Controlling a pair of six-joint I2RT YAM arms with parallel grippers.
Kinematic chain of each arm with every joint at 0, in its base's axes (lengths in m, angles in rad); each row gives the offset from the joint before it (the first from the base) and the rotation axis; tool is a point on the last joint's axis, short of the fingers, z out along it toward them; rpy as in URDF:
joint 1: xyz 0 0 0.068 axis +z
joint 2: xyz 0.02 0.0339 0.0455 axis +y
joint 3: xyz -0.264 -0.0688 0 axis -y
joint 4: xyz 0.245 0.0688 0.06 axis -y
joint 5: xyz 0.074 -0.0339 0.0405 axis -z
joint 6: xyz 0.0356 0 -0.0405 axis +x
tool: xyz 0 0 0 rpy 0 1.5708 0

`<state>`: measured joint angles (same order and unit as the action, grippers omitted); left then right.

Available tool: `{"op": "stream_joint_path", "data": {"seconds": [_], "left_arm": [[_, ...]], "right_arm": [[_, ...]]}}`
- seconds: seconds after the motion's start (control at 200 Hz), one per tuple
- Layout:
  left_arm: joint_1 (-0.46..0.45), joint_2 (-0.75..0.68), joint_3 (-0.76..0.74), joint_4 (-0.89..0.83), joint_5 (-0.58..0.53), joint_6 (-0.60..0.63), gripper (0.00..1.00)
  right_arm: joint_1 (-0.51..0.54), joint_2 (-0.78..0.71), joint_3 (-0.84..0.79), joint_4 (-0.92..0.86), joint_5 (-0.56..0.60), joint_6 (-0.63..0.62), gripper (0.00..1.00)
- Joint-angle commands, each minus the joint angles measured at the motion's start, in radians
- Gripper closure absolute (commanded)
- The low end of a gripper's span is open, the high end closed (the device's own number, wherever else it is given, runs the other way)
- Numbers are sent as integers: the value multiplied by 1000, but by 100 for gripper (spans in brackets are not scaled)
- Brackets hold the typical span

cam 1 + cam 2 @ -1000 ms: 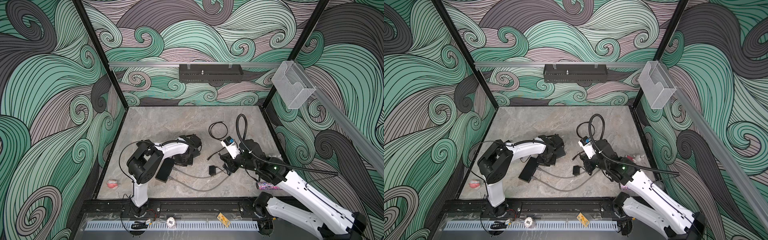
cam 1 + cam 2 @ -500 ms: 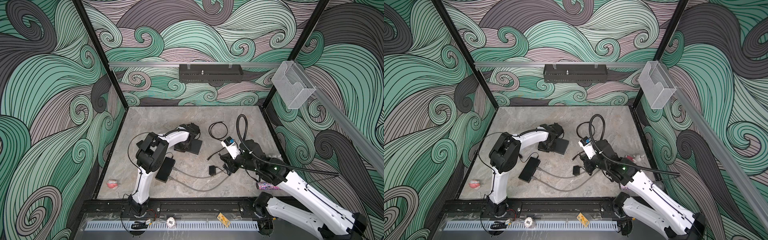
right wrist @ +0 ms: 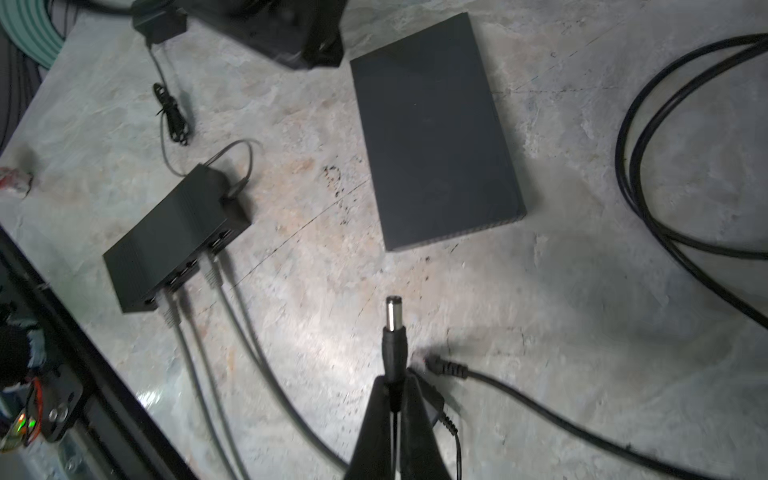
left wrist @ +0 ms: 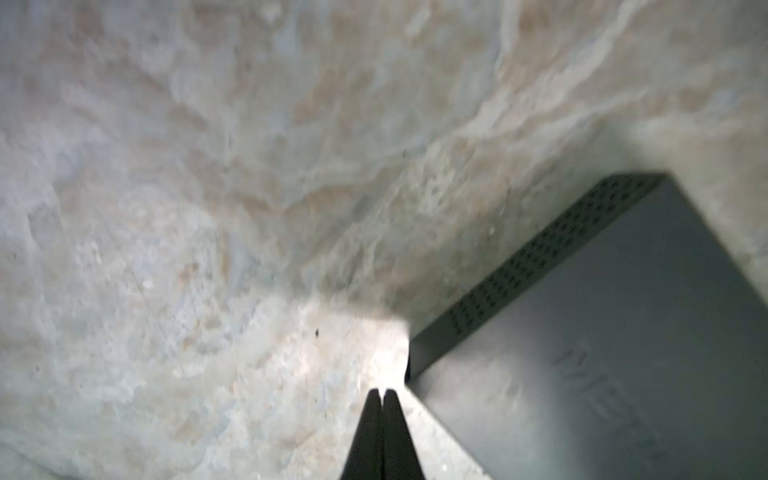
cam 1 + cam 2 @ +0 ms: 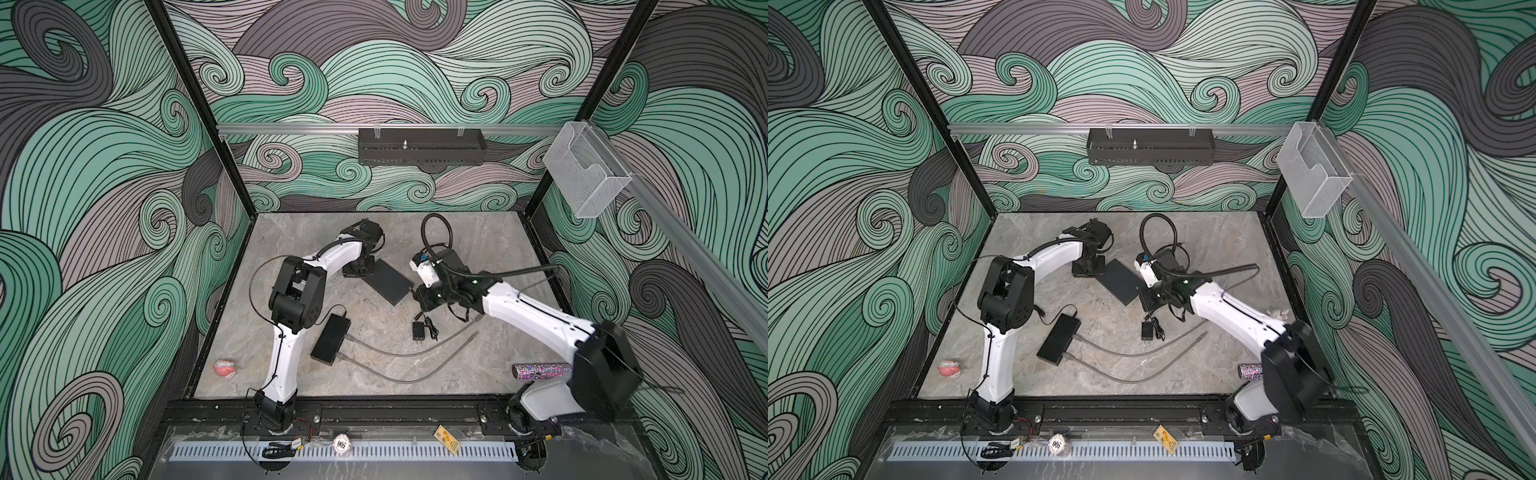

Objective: Insert the plug into the switch port
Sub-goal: 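Lower the left gripper onto the switch box while the right carries the plug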

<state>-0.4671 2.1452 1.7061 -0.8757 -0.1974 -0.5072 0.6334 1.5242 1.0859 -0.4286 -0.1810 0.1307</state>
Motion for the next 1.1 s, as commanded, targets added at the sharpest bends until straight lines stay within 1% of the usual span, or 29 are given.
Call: {"op": "stream_joint_path", "data": {"seconds": [0.0,0.045,0.09,0.22,0.305,0.4,0.575,0.721,0.861,0.951,1.091], "left_arm": [[5,-107,-93,51,70,-69,100],[6,-120,-127,83,92,-78,100],[7,-117,-142,102,90,-83,100],[9,-73,-125,130,103,-89,100],[16,-63,-124,154,104,-110,100],[25,-56,-136,195,107,-127,100],[48,1,-100,177,147,-128,100],[54,18,-104,196,168,-131,100],[62,33,-82,189,199,-120,100],[65,28,-76,190,218,-110,100],[65,8,-91,204,252,-105,100]], "right_arm": [[-41,144,123,22,33,-21,100],[-57,210,178,1,51,-30,100],[-73,279,229,-13,64,-35,100],[-129,447,412,-115,48,-37,100],[-147,542,538,-201,47,-62,100],[-152,617,631,-263,60,-78,100],[-139,719,730,-384,20,-104,100],[-104,726,732,-431,16,-119,100],[-40,681,667,-435,22,-117,100],[14,637,607,-410,24,-100,100],[85,566,511,-339,-24,-46,100]]}}
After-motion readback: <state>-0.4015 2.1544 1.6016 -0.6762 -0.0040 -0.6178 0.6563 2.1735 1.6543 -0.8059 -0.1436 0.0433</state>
